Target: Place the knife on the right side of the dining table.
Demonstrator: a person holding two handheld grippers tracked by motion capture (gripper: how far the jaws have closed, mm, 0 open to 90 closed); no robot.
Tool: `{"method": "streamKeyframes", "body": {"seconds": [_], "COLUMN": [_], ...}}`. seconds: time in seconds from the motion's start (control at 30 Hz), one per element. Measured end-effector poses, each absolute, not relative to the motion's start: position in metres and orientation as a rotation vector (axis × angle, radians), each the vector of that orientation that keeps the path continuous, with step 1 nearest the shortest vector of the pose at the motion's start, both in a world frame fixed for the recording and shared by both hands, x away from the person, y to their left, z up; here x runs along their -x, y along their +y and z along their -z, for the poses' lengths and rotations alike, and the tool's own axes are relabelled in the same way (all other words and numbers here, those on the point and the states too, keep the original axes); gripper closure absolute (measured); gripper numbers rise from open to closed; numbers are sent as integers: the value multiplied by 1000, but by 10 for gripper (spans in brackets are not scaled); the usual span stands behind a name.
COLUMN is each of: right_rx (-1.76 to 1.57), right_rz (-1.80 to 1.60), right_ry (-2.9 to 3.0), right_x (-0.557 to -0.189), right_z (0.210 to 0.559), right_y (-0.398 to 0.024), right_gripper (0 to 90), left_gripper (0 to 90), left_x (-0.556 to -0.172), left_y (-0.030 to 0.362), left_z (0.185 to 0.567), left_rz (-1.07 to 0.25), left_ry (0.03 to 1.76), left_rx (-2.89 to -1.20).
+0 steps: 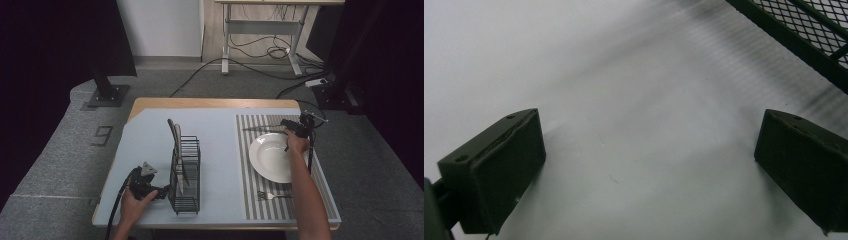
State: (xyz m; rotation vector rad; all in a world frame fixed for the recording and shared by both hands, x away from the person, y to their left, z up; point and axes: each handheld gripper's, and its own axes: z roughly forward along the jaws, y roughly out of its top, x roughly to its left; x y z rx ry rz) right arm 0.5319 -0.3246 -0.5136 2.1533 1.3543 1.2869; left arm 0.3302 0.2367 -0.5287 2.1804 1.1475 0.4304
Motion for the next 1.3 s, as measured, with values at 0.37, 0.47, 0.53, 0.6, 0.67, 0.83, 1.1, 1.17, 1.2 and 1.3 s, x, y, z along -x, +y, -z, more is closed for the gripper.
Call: {"method": "streamKeyframes", "body": {"seconds": [0.37,0.47,0.53,0.6,0.67,0.83,1.1,1.17,1.2,1.3], "right_rx": [-2242,-2292,-2267,-2210,-2149,-2011,-1917,-1893,-1875,-1874], "right_rz": [-1262,-1270,-1263,-1260,-1255,-1195,-994,-939,-923,-874], "right_ry": [1321,1306,1323,1355,1404,1567,1831,1884,1917,1951], "right_x": [-534,-534,-534,-535,-537,-546,-571,-578,-583,-589], "right_z": [516,515,510,505,500,492,494,494,494,497], "right_y": [-333,-341,-341,-339,-334,-317,-295,-289,-285,-281], "right_gripper": [582,575,571,566,557,548,516,508,505,493], "left_gripper": [0,0,0,0,0,0,0,0,0,0], "left_x": [-330,-330,-330,-330,-330,-330,-330,-330,-330,-330], "left_y": [237,237,237,237,237,237,237,237,237,237], "left_z": [529,529,529,529,529,529,529,529,529,529], "left_rz": [-429,-429,-429,-428,-429,-428,-428,-428,-429,-428], "left_ry": [1148,1148,1148,1149,1148,1148,1148,1148,1148,1148], "left_rx": [-2181,-2181,-2181,-2180,-2181,-2181,-2181,-2181,-2181,-2181]}}
